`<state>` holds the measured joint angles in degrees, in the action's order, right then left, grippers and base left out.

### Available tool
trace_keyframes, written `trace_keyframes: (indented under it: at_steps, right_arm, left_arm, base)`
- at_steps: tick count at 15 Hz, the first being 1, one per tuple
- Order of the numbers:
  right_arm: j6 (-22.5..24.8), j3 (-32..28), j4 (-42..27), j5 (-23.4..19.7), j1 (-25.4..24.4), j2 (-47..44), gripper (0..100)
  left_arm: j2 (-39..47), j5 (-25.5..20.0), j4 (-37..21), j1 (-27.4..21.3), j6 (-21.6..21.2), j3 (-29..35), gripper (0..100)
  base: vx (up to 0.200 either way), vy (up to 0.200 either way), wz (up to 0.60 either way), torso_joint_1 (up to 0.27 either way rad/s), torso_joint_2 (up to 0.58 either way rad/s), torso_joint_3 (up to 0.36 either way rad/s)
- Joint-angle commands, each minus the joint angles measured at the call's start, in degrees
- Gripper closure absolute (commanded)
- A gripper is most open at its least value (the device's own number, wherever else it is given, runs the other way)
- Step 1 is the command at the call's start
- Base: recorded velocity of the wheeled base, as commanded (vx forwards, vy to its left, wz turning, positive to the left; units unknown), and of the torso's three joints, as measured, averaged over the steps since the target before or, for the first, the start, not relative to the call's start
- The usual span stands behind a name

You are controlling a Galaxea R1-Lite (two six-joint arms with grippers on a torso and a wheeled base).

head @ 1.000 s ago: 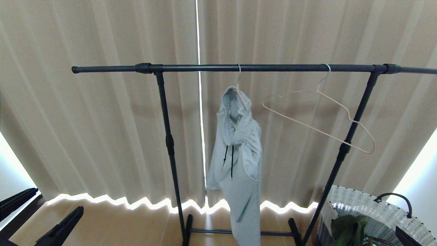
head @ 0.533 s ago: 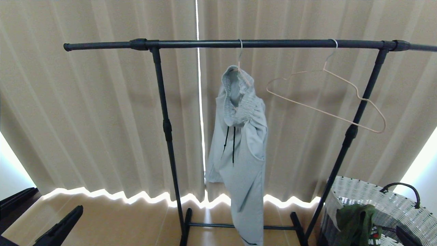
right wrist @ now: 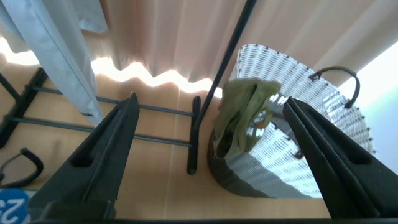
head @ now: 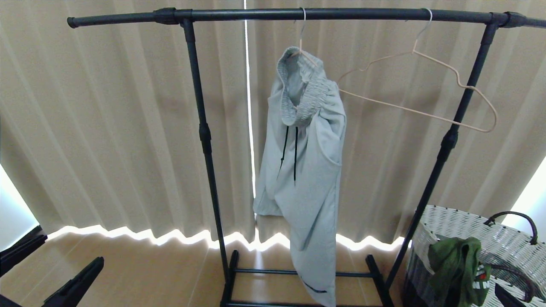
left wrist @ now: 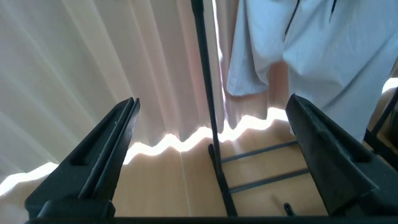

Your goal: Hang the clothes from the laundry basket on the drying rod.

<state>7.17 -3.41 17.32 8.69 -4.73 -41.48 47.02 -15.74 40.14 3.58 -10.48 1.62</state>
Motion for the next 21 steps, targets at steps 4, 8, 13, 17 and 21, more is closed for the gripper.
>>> trace_keyframes:
  at_steps: [4,8,13,17,21]
  right_arm:
    - [0.0,-0.1,0.2,-2.5,-0.9,1.3,0]
    - [0.0,-0.5,0.0,-3.9,-0.8,0.4,0]
    - [0.0,-0.5,0.0,-3.9,-0.8,0.5,0]
    - [0.0,-0.4,0.0,-3.9,-0.8,0.7,0]
    - [0.0,-0.4,0.0,-3.9,-0.8,0.8,0]
  left_arm:
    - [-0.3,0.0,0.0,-0.1,1.8,0.2,0]
    - [-0.5,0.0,0.0,-0.2,1.9,0.0,0]
    - [-1.1,0.0,0.0,-0.2,2.0,-1.2,0]
    - [-1.0,0.0,-0.1,-0.2,1.5,-1.0,0]
    - [-0.6,0.0,-0.2,-0.2,1.3,-1.1,0]
  base:
    - [0.000,0.000,0.00,-0.068,0.37,0.305]
    - [0.000,0.000,0.00,-0.010,0.05,0.045]
    - [0.000,0.000,0.00,0.000,0.00,0.000]
    - [0.000,0.000,0.00,0.000,0.00,0.000]
    - [0.000,-0.100,0.00,0.000,0.00,0.002]
